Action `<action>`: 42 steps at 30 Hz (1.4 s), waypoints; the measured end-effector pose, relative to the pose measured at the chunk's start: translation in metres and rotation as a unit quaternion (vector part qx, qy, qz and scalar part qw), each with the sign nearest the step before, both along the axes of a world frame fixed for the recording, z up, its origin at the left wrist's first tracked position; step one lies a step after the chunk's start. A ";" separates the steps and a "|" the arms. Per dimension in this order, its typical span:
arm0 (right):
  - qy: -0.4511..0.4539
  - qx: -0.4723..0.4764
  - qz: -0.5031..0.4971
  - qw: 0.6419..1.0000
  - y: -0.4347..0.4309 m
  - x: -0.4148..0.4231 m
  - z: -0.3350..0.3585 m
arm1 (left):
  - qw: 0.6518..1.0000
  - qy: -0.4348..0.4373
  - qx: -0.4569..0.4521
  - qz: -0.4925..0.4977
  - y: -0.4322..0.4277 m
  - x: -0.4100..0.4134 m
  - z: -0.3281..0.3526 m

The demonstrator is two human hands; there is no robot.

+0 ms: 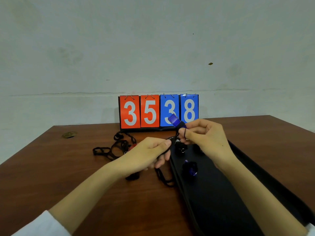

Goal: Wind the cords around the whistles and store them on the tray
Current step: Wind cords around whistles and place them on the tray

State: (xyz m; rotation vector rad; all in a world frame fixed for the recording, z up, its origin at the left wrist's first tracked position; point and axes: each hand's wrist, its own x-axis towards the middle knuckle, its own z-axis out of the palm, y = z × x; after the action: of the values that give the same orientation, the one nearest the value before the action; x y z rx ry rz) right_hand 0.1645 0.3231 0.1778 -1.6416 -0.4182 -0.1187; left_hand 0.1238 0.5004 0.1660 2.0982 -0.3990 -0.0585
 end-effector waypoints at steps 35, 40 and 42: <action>0.045 -0.072 0.222 0.971 0.002 -0.012 0.000 | 0.996 -0.030 0.045 0.064 0.013 0.007 -0.002; 0.083 0.004 0.121 0.989 0.003 -0.005 -0.002 | 0.995 -0.072 0.032 0.066 0.011 0.007 -0.002; 0.090 0.019 0.080 0.993 0.002 -0.002 -0.003 | 0.993 -0.087 0.019 0.071 0.011 0.008 0.000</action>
State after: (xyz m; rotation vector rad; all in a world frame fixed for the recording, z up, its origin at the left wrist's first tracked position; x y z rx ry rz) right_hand 0.1628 0.3255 0.1748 -1.5608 -0.4048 0.1394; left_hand 0.1313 0.5115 0.1660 2.1703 -0.3543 0.2037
